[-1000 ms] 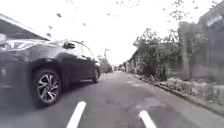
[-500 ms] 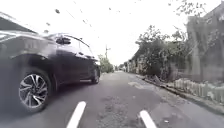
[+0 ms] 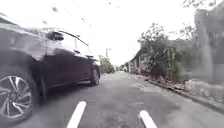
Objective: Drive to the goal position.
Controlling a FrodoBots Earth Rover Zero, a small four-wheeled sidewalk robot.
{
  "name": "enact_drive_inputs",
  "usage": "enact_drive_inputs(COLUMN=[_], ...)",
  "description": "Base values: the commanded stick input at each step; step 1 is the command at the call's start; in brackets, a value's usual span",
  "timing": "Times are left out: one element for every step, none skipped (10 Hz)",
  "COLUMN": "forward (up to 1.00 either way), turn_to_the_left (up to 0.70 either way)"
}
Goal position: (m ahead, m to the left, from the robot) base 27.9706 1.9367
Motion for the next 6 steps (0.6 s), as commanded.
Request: enact_drive_inputs(forward=[0.85, 0.85, 0.85, 0.85, 0.85, 0.85], turn_to_the_left=[-0.17, 0.0, 0.0, 0.0, 0.0, 0.0])
